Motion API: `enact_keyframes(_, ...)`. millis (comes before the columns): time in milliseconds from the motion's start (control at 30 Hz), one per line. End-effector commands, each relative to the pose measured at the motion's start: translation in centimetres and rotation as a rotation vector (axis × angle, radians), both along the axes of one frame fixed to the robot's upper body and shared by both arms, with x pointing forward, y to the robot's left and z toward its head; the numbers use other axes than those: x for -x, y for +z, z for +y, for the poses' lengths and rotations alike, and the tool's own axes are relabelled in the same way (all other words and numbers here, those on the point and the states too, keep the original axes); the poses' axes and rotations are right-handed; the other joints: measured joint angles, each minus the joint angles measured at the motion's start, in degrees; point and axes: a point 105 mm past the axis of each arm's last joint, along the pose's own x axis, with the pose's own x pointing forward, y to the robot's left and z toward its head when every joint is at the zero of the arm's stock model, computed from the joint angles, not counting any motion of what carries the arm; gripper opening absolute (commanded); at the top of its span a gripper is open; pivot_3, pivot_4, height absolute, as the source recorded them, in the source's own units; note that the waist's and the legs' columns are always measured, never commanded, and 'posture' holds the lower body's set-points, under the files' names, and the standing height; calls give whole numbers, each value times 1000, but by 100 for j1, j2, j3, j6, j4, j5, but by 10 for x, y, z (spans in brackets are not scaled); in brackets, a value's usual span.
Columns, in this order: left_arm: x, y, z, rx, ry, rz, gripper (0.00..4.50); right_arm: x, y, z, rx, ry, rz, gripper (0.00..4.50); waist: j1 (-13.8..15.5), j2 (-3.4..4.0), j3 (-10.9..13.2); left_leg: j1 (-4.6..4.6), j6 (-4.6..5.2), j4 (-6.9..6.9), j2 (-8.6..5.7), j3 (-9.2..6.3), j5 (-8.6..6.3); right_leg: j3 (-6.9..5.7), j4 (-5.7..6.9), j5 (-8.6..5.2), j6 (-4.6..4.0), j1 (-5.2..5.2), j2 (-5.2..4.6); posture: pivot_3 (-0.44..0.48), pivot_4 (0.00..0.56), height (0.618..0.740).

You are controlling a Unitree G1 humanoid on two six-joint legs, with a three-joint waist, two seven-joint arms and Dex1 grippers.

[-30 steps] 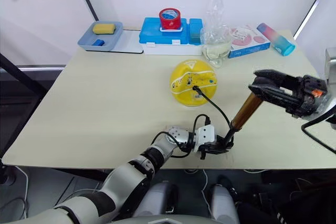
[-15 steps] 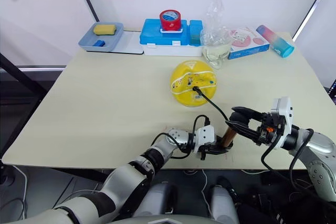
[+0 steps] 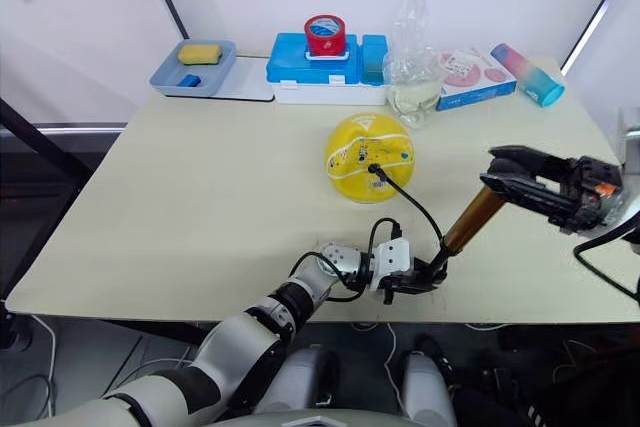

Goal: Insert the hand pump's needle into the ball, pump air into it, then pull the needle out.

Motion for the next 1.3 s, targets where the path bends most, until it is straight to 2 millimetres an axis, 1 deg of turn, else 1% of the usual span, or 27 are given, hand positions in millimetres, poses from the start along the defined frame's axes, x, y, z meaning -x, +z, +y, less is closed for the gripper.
enact_keyframes(33, 9, -25, 15, -101, -3, 54, 1164, 4, 34, -7, -18, -52, -95, 2051, 1, 0, 0, -1, 0, 0, 0, 0, 0, 0, 0, 0, 0, -1, 0, 0, 150, 739)
enact_keyframes(67, 9, -25, 15, -101, -4, 54, 1164, 5, 32, -4, -14, -46, -85, 2051, 3, 0, 0, -3, 0, 0, 0, -1, 0, -1, 0, 0, 0, -2, -1, 0, 150, 739)
enact_keyframes(133, 9, -25, 15, -101, -4, 54, 1164, 2, 20, -1, -3, -46, -51, 2051, 5, 1, -1, -14, 1, 1, -1, -2, 0, -2, 0, 1, -1, -11, -2, 0, 150, 739)
enact_keyframes(200, 9, -25, 14, -100, -5, 54, 1164, -3, -3, 3, 30, -62, -14, 2051, 7, -4, -4, -16, 1, 1, -1, -3, 0, -4, -3, 0, -1, -11, -2, 0, 150, 739)
enact_keyframes(267, 9, -25, 14, -101, -5, 54, 1164, -8, -19, 4, 28, -94, 4, 2051, 6, -11, -7, -18, 1, 0, -1, -10, 0, -10, -5, 0, -1, -10, 1, 0, 150, 739)
enact_keyframes(367, 9, -25, 14, -99, -2, 55, 1164, -8, -61, 12, 84, -90, 73, 2051, 1, -14, -13, -16, 1, 5, -5, -10, 1, -9, -2, 0, 0, -7, -2, 0, 150, 739)
enact_keyframes(433, 9, -25, 14, -98, 0, 55, 1164, -9, -79, 16, 100, -96, 94, 2051, -5, -18, -21, -8, 1, 5, -3, -19, 1, -16, -1, 0, 0, 1, 3, 0, 150, 739)
enact_keyframes(500, 9, -26, 15, -99, 1, 56, 1164, -12, -102, 17, 137, -116, 115, 2051, -8, -15, -23, -5, 1, 6, -2, -17, 1, -14, 2, 0, 1, 2, 4, 0, 150, 739)
enact_keyframes(533, 9, -26, 15, -99, 2, 56, 1164, -15, -112, 17, 138, -149, 127, 2051, -7, -17, -24, -2, 1, 8, -3, -17, 1, -14, 3, 0, 1, 3, 4, 0, 150, 739)
enact_keyframes(600, 9, -26, 15, -98, 5, 56, 1164, -21, -129, 15, 133, -197, 146, 2051, -4, -31, -32, 3, 1, 7, 0, -19, 1, -16, 3, -1, 0, 5, 10, 0, 150, 739)
enact_keyframes(667, 9, -26, 15, -98, 6, 56, 1164, -23, -140, 15, 157, -211, 141, 2051, -6, -27, -35, 4, 0, 7, 0, -22, 1, -18, 3, -1, 0, 6, 12, 0, 150, 739)
enact_keyframes(767, 8, -25, 14, -97, 9, 56, 1164, -24, -135, 17, 131, -203, 117, 2051, -17, -33, -39, 23, 0, 7, 0, -19, 0, -14, 3, -1, 1, 22, 12, 0, 150, 739)
enact_keyframes(900, 8, -26, 15, -99, 9, 57, 1164, -21, -114, 17, 96, -162, 63, 2051, -22, -33, -39, 37, -3, 6, 3, -19, -1, -14, 8, -11, 18, 31, 11, 0, 150, 739)
enact_keyframes(933, 9, -26, 16, -101, 9, 57, 1164, -20, -104, 16, 75, -151, 46, 2051, -21, -32, -39, 39, -4, 6, 5, -19, -1, -14, 9, -13, 22, 32, 12, 0, 150, 739)
enact_keyframes(1000, 9, -27, 16, -103, 8, 58, 1164, -16, -74, 12, 44, -116, 2, 2051, -11, -19, -31, 36, -2, 5, 5, -19, 0, -13, 8, -2, 4, 30, 11, 0, 150, 739)
enact_keyframes(1033, 8, -27, 16, -103, 7, 59, 1164, -14, -64, 11, 36, -105, -11, 2051, -10, -10, -25, 34, -2, 5, 4, -17, 0, -13, 8, -2, 3, 28, 9, 0, 150, 739)
enact_keyframes(1100, 8, -27, 17, -104, 7, 59, 1164, -12, -47, 8, 24, -91, -27, 2051, -7, 8, -19, 25, -1, 5, 0, -12, 0, -8, 6, 0, 0, 20, 4, 0, 150, 739)
enact_keyframes(1133, 8, -27, 17, -104, 7, 59, 1164, -10, -40, 7, 19, -86, -32, 2051, -4, 7, -19, 21, -1, 3, -1, -10, 1, -7, 6, 1, -1, 19, 3, 0, 150, 739)
enact_keyframes(1200, 9, -26, 16, -103, 4, 59, 1164, -6, -17, 3, -2, -74, -56, 2051, 5, 5, -17, 18, -1, -1, -1, -15, 1, -13, 1, 0, -2, 16, 5, 0, 150, 739)
enact_keyframes(1300, 9, -26, 17, -104, 2, 58, 1164, 0, 6, 0, -20, -61, -72, 2051, 0, 5, -17, 6, 0, 0, -1, -15, 1, -13, -1, 1, -2, 11, 2, 0, 150, 739)
